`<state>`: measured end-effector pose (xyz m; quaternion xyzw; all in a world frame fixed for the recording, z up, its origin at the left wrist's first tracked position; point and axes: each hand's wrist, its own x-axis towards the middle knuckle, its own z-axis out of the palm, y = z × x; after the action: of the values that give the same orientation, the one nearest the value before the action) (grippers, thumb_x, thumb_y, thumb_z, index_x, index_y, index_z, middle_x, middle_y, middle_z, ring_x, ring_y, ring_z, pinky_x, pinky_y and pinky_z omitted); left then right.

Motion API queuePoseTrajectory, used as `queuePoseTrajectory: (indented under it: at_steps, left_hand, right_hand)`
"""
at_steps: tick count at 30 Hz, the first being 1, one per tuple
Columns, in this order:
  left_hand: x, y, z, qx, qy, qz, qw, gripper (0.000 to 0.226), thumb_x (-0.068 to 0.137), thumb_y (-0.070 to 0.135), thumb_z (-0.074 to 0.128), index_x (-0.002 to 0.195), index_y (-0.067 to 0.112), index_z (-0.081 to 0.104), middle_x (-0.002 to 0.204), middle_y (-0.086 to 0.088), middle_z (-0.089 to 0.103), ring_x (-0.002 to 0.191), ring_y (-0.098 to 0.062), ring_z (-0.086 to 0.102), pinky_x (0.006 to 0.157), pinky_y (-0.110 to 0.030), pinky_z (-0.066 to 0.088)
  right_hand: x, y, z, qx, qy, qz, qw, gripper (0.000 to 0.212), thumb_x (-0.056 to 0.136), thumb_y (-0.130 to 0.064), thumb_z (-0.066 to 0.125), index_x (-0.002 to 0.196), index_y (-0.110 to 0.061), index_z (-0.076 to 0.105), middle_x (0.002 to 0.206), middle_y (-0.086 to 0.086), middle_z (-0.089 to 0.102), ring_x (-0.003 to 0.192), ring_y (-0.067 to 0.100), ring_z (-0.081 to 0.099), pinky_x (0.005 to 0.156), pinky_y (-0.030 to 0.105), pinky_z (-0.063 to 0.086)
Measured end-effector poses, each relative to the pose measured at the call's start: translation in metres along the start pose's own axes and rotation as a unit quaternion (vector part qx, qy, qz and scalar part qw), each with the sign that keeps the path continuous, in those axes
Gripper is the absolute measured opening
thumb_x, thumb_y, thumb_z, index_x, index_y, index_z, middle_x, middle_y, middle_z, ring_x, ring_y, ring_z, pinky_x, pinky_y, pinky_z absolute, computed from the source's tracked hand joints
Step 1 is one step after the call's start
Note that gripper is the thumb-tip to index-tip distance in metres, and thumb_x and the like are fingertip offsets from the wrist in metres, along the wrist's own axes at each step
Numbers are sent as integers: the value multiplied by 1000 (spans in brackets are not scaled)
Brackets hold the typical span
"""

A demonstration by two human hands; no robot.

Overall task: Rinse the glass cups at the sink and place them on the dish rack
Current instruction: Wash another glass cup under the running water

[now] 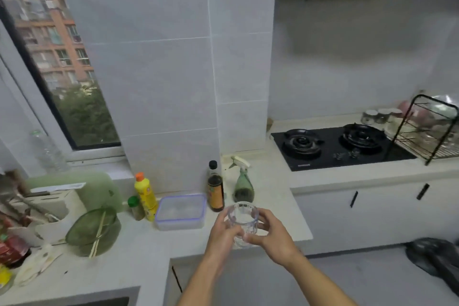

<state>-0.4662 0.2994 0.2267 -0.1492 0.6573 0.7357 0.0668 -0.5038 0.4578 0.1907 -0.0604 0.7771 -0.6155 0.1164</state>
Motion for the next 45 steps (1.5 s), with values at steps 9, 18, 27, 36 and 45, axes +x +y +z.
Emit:
queuePoseTrajectory:
  at_steps: [9, 18, 27, 36, 45]
  left_hand:
    - [35, 3, 223, 34, -100, -8, 994, 80, 50, 12, 64, 126, 36, 61, 111, 2, 77, 108, -21, 68, 88, -35, 52]
    - [55, -9, 374, 55, -172, -1, 984, 80, 54, 9, 68, 131, 29, 59, 97, 3, 82, 97, -14, 75, 83, -33, 58]
    - [91, -25, 479, 100, -228, -30, 968, 75, 65, 2, 70, 137, 20, 59, 114, -3, 76, 106, -19, 73, 81, -30, 58]
    - [172, -21, 607, 127, -324, -32, 937, 70, 62, 3, 72, 128, 24, 60, 116, -2, 75, 105, -15, 71, 66, -19, 54]
    - [276, 1, 718, 164, -395, -8, 904, 67, 76, -12, 76, 132, 19, 57, 122, -4, 70, 110, -15, 69, 71, -18, 55]
  right_hand:
    - [-27, 35, -217, 19, 105, 0, 994, 69, 76, -15, 90, 132, -37, 58, 126, -20, 67, 120, 1, 61, 93, 19, 53]
    - [-46, 82, -361, 28, 173, 20, 984, 68, 78, -17, 87, 136, -36, 58, 126, -15, 70, 123, 3, 60, 99, 21, 54]
    - [-48, 128, -445, 53, 257, 68, 963, 75, 60, -31, 91, 124, -29, 51, 128, -7, 67, 125, 5, 60, 111, 34, 48]
    - [-13, 142, -567, 42, 329, 85, 939, 79, 61, -24, 95, 125, -20, 50, 121, -1, 70, 117, 11, 66, 96, 28, 57]
    - [51, 147, -683, 63, 379, 96, 918, 73, 63, -6, 95, 122, -13, 52, 120, 9, 73, 110, 22, 72, 90, 38, 61]
